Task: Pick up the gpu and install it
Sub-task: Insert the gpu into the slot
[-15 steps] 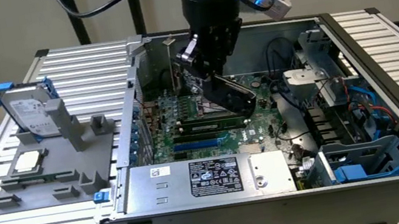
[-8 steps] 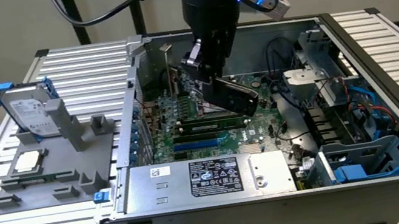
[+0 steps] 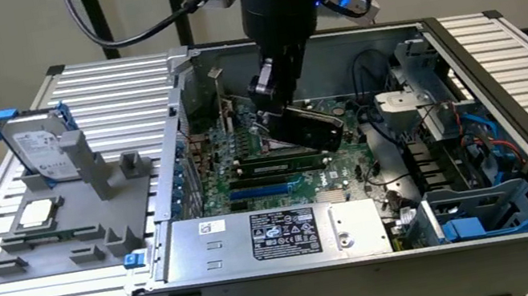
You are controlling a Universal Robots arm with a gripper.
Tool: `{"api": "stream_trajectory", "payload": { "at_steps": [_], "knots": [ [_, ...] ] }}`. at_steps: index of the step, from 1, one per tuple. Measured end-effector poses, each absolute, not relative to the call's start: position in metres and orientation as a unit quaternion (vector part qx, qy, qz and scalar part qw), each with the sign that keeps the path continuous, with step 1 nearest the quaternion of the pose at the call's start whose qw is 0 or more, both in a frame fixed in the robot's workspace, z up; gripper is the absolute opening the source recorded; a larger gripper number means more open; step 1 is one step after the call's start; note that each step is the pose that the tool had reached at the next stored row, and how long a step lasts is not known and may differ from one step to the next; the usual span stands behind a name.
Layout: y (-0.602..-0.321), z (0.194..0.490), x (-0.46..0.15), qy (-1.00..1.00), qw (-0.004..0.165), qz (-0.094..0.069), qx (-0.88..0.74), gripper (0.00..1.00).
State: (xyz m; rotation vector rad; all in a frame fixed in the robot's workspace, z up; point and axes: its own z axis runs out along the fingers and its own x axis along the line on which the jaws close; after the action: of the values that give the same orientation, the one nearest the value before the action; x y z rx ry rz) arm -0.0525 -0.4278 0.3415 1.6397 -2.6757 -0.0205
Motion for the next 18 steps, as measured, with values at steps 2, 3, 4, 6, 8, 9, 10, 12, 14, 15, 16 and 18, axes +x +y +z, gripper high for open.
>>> {"api": "stream_trajectory", "payload": {
  "at_steps": [2,3,4,6,8,9,10,12,14,15,16,18],
  "knots": [
    [-0.428,0.340,-0.052,-0.843,0.002,-0.006,0.538,0.00],
    [-0.428,0.339,-0.052,-0.838,0.002,-0.006,0.545,0.00],
    [-0.428,0.338,-0.052,-0.833,0.002,-0.006,0.553,0.00],
    [-0.428,0.337,-0.052,-0.823,0.002,-0.006,0.568,0.00],
    [-0.428,0.335,-0.052,-0.812,0.002,-0.006,0.583,0.00],
    [-0.428,0.335,-0.052,-0.807,0.002,-0.006,0.590,0.00],
    [-0.428,0.334,-0.052,-0.802,0.002,-0.006,0.598,0.00],
    [-0.428,0.332,-0.052,-0.791,0.002,-0.006,0.612,0.00],
    [-0.428,0.330,-0.052,-0.779,0.002,-0.006,0.627,0.00],
    [-0.428,0.330,-0.052,-0.774,0.002,-0.006,0.633,0.00],
    [-0.428,0.329,-0.052,-0.768,0.002,-0.006,0.640,0.00],
    [-0.428,0.327,-0.053,-0.756,0.001,-0.007,0.654,0.00]
  ]
}}
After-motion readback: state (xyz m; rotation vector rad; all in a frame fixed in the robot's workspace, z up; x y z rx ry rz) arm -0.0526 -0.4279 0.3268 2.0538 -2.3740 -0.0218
